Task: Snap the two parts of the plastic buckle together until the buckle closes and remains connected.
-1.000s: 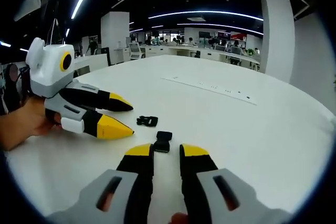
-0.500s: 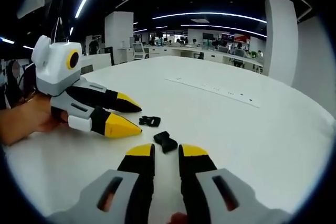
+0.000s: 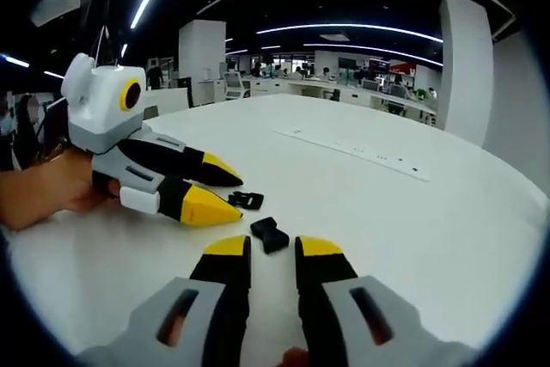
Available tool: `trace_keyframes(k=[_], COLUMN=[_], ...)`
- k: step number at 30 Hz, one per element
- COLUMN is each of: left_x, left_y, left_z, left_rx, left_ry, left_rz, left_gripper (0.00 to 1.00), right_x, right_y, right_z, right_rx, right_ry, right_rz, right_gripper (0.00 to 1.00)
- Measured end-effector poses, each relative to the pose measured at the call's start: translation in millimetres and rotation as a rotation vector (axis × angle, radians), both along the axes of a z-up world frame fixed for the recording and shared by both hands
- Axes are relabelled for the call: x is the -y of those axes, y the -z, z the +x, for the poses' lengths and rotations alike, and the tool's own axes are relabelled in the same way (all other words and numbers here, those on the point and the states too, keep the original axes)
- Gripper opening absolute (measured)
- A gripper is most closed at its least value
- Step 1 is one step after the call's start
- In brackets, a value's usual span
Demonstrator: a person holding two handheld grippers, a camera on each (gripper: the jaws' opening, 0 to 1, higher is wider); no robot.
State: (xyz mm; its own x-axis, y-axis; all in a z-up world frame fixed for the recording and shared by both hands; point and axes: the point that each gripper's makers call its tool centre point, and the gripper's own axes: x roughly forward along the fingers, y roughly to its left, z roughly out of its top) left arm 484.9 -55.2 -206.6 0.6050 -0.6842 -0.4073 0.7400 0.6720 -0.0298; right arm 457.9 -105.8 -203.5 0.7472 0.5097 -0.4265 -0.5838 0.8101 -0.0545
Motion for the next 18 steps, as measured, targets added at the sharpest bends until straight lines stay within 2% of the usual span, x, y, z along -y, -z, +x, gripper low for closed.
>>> trace_keyframes(k=[9,13,18], left_x=[3,4,5], left_y=[1.2,1.3,1.9], left_z=[-1.0,-0.8,1.2], left_rx=[-0.008,-0.009,-0.016], left_ry=[0.008,0.012,0.015], left_rz=[-0.008,-0.005,-0.014], left_gripper=[0.23,0.21,0.2], right_x=[-2,2,2], right_y=[-0.7,-1.7,-2.3], right_z=[1,11,7], right_rx=[-0.007,-0.012,-0.013], right_ry=[-0.026,-0.024,-0.021], right_rz=[0.02,0.022,0.025], right_gripper=[0.19,0.17,0.16])
